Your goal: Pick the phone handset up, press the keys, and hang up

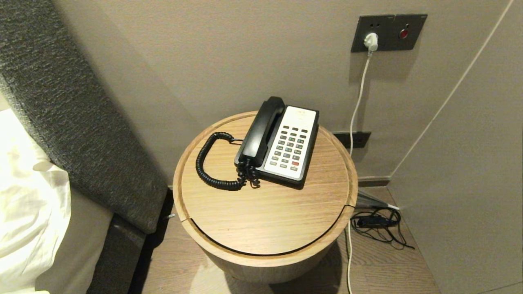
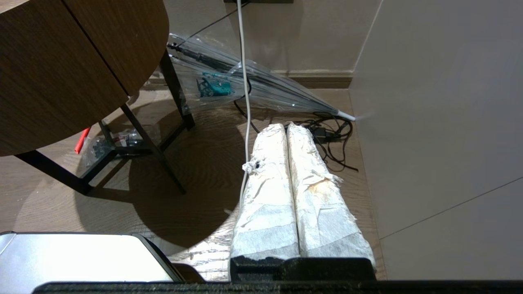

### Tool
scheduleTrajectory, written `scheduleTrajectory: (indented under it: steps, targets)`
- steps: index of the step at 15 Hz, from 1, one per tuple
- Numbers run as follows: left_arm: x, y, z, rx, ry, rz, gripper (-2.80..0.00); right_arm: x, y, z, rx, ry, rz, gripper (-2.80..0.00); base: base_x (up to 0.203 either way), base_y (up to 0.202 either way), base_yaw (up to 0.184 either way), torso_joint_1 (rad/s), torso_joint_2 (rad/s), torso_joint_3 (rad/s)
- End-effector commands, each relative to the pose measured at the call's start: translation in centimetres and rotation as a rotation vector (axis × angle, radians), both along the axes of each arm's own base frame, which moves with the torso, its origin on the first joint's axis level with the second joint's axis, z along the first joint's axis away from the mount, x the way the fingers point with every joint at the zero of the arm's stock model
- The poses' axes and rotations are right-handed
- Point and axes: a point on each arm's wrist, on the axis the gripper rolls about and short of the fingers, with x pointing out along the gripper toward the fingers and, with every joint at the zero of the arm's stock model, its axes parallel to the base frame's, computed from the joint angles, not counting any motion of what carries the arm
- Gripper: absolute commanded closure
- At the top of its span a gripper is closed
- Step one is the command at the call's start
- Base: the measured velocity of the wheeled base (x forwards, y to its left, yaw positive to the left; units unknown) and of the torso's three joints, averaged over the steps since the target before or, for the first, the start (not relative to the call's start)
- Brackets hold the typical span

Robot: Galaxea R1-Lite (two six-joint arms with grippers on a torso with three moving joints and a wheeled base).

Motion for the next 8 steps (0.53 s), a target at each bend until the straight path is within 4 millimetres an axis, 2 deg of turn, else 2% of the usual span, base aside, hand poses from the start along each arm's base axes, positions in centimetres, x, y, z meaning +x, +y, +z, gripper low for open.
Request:
scheduleTrajectory:
  steps: [1,8]
  targets:
    - [0.01,0.0,-0.01,0.0,0.002,0.001,0.0,0.01,0.0,0.0,-0.001,0.001,0.0,0.0,0.0,0.0,0.0,0.0,0.0,0.0]
    - [0.01,0.0,-0.01,0.0,0.002,0.001,0.0,0.01,0.0,0.0,-0.001,0.001,0.0,0.0,0.0,0.0,0.0,0.0,0.0,0.0]
